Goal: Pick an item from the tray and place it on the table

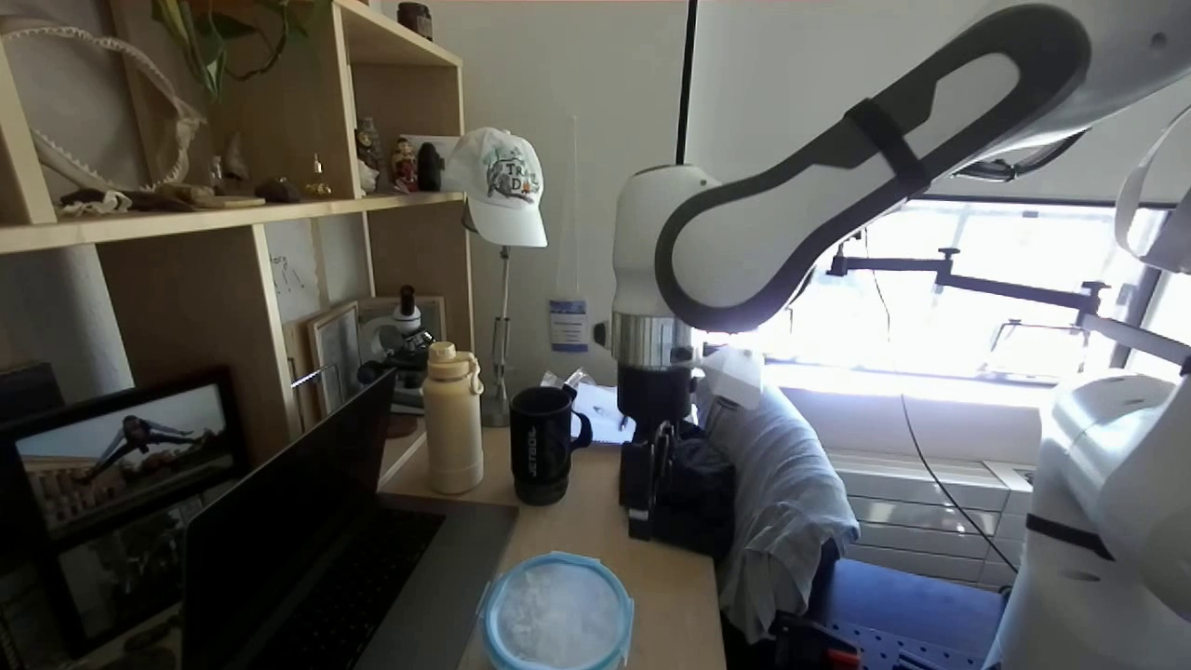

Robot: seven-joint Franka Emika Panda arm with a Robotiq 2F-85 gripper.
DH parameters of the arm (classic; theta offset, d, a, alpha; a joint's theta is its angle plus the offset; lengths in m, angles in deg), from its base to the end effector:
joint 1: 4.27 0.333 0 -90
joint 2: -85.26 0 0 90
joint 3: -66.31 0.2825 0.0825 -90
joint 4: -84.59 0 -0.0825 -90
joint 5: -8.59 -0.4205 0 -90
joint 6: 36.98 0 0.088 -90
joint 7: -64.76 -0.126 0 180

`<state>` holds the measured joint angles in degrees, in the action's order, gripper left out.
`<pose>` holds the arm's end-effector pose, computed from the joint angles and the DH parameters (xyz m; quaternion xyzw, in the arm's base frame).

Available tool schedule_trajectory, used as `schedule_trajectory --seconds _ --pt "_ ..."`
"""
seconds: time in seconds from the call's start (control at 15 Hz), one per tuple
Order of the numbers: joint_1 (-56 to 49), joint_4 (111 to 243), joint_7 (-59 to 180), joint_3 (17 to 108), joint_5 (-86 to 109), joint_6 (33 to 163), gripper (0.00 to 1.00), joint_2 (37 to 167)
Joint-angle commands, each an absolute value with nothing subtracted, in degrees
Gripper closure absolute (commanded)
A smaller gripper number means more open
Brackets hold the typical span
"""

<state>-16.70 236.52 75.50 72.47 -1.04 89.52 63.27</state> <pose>0.4245 -0.0436 0.2875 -0.9983 0.0176 0.0226 0.0499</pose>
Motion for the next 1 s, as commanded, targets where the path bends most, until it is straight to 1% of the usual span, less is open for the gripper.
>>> schedule_trajectory --seconds 0.0,0.27,0.33,0.93 --pt "-12.1 228.5 73.9 67.8 5.0 76.9 0.00 58.7" --pt "-8.7 221.7 75.8 64.6 5.4 70.9 0.00 59.2" --pt "-8.4 224.2 74.9 64.4 5.1 73.3 0.00 58.3" --pt "-7.7 222.8 75.1 63.8 5.0 72.4 0.00 58.9"
